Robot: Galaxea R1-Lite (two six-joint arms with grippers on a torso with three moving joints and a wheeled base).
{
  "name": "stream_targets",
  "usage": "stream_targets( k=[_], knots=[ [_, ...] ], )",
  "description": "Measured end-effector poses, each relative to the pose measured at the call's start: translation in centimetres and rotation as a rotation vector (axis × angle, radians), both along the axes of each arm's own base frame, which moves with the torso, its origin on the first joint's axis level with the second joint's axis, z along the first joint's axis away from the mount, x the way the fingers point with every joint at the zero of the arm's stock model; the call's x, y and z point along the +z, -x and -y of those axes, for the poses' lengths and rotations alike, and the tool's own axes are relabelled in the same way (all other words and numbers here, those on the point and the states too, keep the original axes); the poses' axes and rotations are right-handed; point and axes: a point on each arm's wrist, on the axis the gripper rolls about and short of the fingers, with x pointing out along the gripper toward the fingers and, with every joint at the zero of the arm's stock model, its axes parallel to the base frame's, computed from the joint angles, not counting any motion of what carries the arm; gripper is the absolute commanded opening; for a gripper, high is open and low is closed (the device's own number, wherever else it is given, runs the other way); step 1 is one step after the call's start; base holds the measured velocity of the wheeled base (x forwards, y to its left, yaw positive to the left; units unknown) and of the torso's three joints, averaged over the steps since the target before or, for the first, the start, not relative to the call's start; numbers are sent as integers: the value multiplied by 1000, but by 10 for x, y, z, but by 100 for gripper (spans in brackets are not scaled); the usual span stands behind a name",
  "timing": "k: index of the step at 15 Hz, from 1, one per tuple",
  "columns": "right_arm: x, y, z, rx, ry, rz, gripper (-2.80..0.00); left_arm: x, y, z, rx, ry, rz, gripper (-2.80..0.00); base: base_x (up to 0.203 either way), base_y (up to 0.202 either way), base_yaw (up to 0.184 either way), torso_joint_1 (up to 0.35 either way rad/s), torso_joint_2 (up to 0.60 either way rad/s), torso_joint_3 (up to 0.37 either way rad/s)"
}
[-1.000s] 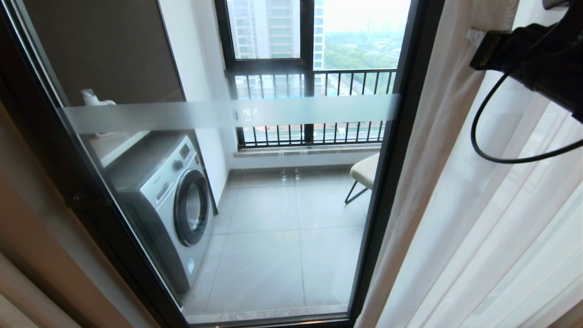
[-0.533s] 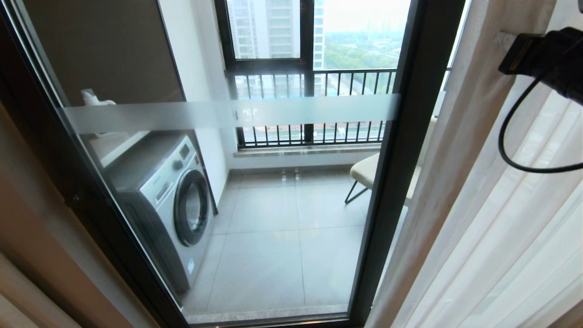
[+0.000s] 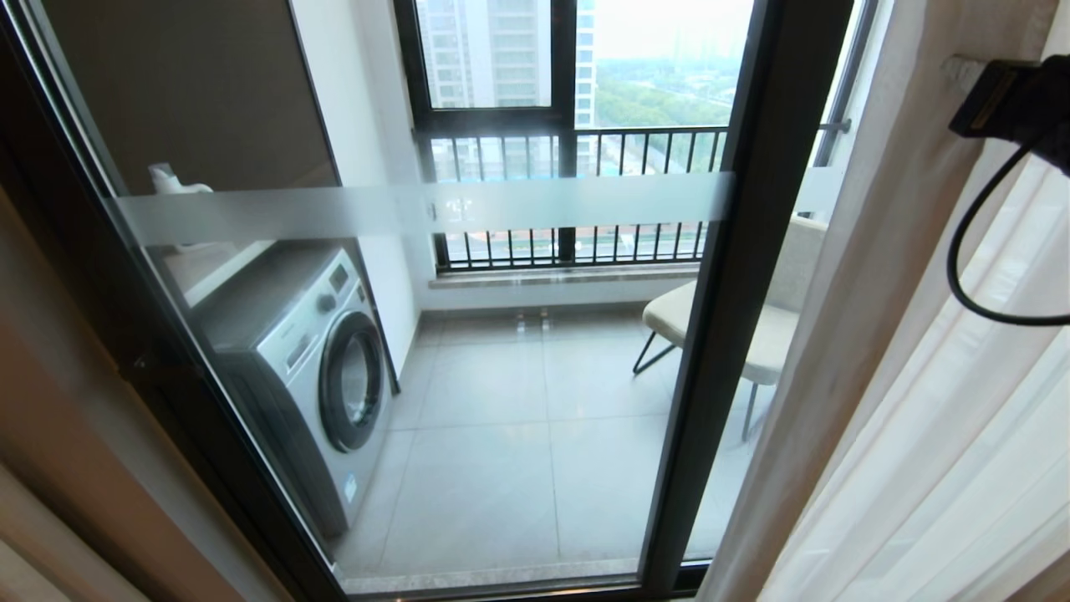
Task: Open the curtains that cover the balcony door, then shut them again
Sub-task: Pull the inner curtains open on both sides
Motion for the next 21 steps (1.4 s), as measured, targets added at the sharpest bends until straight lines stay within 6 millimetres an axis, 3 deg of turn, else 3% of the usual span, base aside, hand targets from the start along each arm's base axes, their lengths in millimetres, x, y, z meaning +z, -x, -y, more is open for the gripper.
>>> stream_targets(
  k=[21],
  knots=[
    [-14,24,9,-25,-21,-3,-280,0,0,0,0,1,0,-280,0,0,0,0,0,0]
  ],
)
